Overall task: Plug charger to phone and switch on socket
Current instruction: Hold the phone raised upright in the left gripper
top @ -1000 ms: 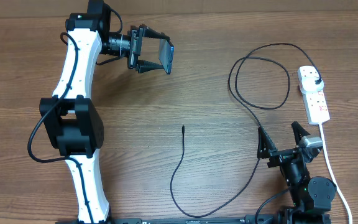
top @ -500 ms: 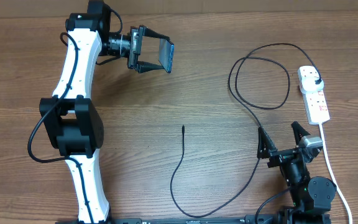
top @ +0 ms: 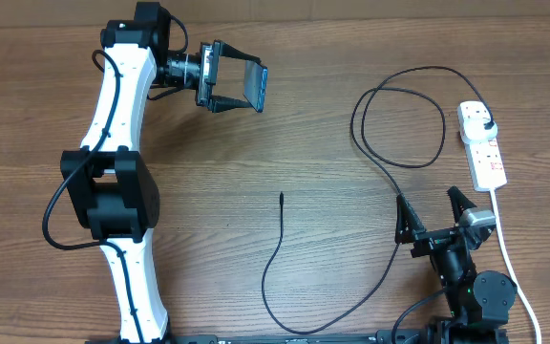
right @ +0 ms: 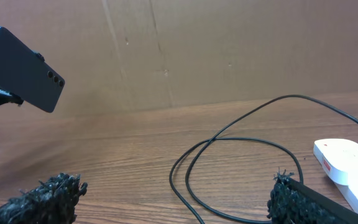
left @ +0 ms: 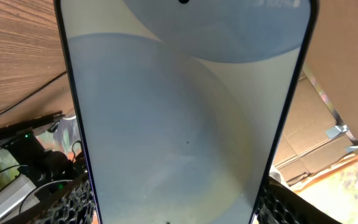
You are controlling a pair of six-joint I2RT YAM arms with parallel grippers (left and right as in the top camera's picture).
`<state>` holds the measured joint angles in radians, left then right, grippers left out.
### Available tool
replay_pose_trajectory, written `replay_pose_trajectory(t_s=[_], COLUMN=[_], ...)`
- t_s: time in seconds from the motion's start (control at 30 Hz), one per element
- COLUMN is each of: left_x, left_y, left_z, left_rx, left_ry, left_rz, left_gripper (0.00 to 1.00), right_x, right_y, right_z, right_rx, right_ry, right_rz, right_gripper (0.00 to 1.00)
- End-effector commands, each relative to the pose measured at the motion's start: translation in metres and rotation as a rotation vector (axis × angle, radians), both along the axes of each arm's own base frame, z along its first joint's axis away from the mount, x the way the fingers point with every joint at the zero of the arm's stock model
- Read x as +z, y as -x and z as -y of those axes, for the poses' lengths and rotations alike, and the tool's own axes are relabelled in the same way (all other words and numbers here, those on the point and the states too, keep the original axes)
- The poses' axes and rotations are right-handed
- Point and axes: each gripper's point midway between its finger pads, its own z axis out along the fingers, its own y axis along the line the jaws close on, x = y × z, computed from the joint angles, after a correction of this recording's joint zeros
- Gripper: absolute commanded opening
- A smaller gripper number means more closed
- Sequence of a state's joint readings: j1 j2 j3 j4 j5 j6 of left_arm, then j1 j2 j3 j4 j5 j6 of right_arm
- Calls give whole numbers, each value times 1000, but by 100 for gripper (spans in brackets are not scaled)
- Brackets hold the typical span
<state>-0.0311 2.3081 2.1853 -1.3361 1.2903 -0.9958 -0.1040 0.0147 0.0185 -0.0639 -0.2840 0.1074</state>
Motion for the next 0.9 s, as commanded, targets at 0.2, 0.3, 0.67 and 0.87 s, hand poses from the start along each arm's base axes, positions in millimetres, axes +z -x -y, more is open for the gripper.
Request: replay_pose_trajectory(t_s=[0.2, 0.3, 0.67, 0.87], left_x=[16, 16, 3, -30], left_y=[-1, -1, -3, -6], left_z=[3, 3, -1, -12], left_rx=[-6, -6, 2, 20], left_ry=[45, 46, -33, -243], left_rz=[20, 20, 31, 38], left_gripper=[4, 4, 4, 4], right_x=[-1, -1, -1, -1], right_y=[0, 0, 0, 0], right_z=[-1, -1, -1, -1], right_rx=[2, 2, 2, 2], right_ry=[4, 4, 4, 4], right_rz=[7, 7, 7, 8], right_gripper=[100, 100, 100, 100])
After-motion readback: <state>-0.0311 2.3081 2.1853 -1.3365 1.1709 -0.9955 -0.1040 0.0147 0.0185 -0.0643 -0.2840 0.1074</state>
